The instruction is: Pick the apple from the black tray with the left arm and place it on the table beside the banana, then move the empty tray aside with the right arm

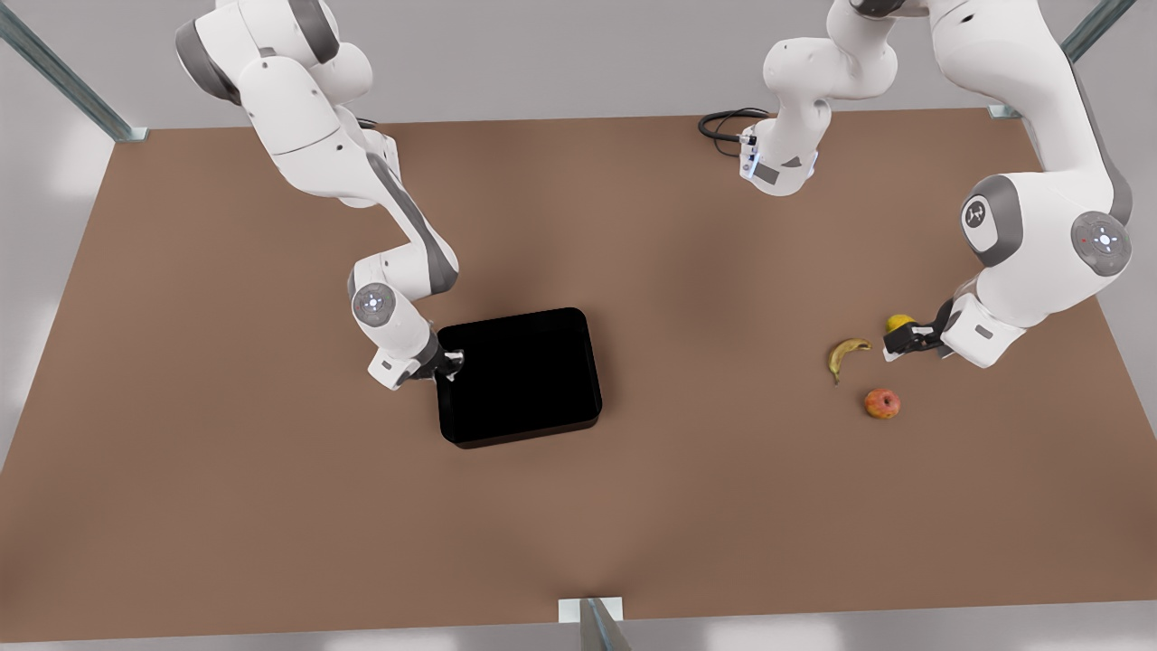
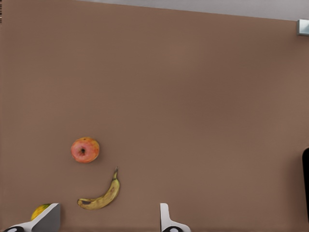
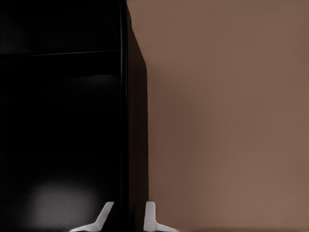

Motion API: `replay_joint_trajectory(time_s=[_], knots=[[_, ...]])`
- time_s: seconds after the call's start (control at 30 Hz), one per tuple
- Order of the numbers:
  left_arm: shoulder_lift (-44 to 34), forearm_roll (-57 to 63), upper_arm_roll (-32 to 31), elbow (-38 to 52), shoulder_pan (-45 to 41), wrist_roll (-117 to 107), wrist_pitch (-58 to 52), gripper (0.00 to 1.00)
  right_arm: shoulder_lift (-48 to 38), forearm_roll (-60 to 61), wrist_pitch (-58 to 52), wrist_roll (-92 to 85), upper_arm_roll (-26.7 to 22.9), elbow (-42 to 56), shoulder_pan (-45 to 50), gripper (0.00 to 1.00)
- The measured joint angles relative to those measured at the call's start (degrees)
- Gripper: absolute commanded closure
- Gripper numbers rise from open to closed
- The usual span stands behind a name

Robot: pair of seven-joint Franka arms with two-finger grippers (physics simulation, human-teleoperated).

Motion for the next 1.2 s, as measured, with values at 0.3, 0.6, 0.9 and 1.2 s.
replay_joint_trajectory(time_s=[0.3,0.6,0.9,1.2], knots=[[0.0,0.3,0.0,0.0,0.0,-0.6,0.0,0.00,-0.5,0.3,-0.1,-0.7,0.0,0.3,0.0,0.82],[0.0,0.4,0.0,0.0,-0.1,-1.0,-0.1,0.00,-8.6,0.7,-7.3,-1.9,-0.7,2.9,-0.1,0.89],[0.0,0.4,0.0,0.0,-0.1,-1.2,-0.1,0.00,-12.0,0.8,-22.4,-7.3,-11.6,8.7,-0.4,0.92],[0.3,0.3,-0.3,1.2,-0.4,-1.3,-0.1,0.00,-11.4,0.7,-30.0,-17.8,-22.1,10.7,-0.7,0.96]])
